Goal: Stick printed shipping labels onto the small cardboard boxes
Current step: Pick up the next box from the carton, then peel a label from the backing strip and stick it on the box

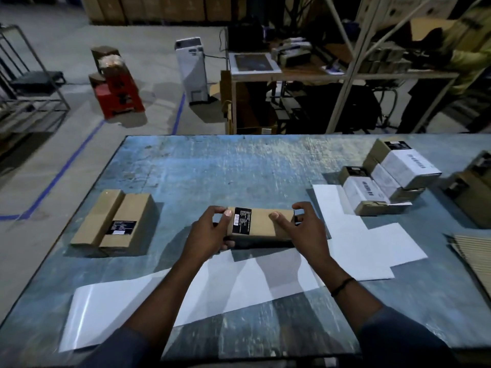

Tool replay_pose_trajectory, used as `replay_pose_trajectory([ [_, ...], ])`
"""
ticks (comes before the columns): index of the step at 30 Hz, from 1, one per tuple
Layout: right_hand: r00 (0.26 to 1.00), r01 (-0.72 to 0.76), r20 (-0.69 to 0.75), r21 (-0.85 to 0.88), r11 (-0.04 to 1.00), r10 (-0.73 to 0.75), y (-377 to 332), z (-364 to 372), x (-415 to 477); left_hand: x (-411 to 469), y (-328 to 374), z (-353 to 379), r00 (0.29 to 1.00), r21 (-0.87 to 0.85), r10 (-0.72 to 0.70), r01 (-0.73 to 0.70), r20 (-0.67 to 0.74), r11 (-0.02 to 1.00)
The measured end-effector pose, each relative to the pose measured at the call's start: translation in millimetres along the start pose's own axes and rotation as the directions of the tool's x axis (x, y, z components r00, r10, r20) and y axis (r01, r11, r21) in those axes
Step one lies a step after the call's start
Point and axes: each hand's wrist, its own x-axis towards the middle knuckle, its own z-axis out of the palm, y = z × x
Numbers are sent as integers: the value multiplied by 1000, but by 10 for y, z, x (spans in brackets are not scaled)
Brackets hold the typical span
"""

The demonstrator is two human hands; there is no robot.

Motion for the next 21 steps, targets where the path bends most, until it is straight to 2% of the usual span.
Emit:
replay_pose_trajectory([
  [5, 998, 60, 6, -21, 998, -60, 63, 54, 133, 121, 15, 128, 994, 92, 41, -32, -102, 995],
  [15, 996, 77, 43, -55, 995, -75, 200, 265, 499, 480, -148, 201, 988, 261, 21, 20, -153, 965],
  [17, 995, 81, 58, -60, 995, -77, 217, 205, 496, 489, -166, 210, 966, 459, 114, 5, -232, 888],
  [19, 996, 84, 44, -86, 993, -81, 264, 97, 458, 390, -145, 270, 922, 543, 243, -43, -302, 839],
  [21, 996, 91, -9, -117, 989, -93, 354, -51, 375, 226, -109, 402, 866, 545, 430, -238, -256, 804],
])
